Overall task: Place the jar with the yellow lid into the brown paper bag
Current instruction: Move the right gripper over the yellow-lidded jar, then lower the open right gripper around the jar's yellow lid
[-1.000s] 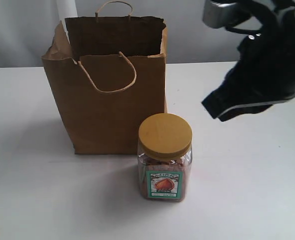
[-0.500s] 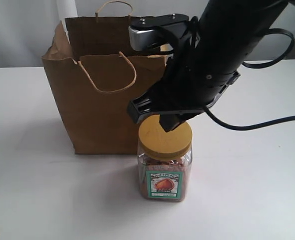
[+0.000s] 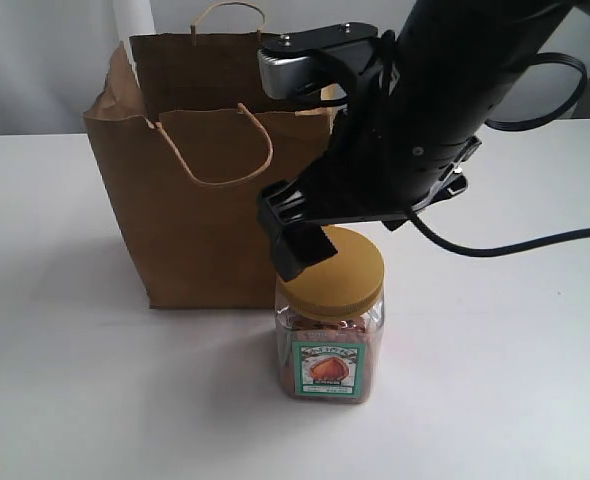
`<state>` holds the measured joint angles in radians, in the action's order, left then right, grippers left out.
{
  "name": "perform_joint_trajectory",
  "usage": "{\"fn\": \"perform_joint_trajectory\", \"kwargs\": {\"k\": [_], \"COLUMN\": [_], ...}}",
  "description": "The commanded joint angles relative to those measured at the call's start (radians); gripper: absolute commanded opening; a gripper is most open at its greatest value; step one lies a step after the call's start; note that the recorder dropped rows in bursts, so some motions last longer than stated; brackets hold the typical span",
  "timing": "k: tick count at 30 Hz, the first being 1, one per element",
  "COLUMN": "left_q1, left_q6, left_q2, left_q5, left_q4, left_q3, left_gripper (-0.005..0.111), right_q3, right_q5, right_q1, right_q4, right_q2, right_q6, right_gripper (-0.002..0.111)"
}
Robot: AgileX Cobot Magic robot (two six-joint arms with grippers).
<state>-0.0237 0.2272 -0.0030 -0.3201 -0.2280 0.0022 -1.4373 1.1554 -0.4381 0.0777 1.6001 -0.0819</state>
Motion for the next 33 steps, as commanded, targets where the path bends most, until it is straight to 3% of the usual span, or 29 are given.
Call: {"fn": "perform_joint_trajectory", "kwargs": {"k": [1, 13, 21, 33], "left_q1": [0.003, 0.003, 0.003, 0.003], "left_q6": [0.003, 0.003, 0.003, 0.003], "left_q2": [0.003, 0.003, 0.003, 0.003], "left_q5": [0.002, 0.002, 0.002, 0.002], "left_q4": [0.004, 0.004, 0.004, 0.004], "left_q3": [-0.002, -0.002, -0.002, -0.002], "left_gripper": [0.001, 0.001, 0.001, 0.001], "right_q3": [-0.007, -0.007, -0.007, -0.007], "right_q5": [-0.011, -0.089, -0.107, -0.129], "right_q1": [-0.004, -0.004, -0.004, -0.004], "right_q4": [-0.038, -0.034, -0.155, -0.124], "right_q2": [-0.002, -0.002, 0.026, 0.141], "right_q6": [-0.001, 0.001, -0.003, -0.005], "right_gripper": [0.105, 0.105, 0.105, 0.105]}}
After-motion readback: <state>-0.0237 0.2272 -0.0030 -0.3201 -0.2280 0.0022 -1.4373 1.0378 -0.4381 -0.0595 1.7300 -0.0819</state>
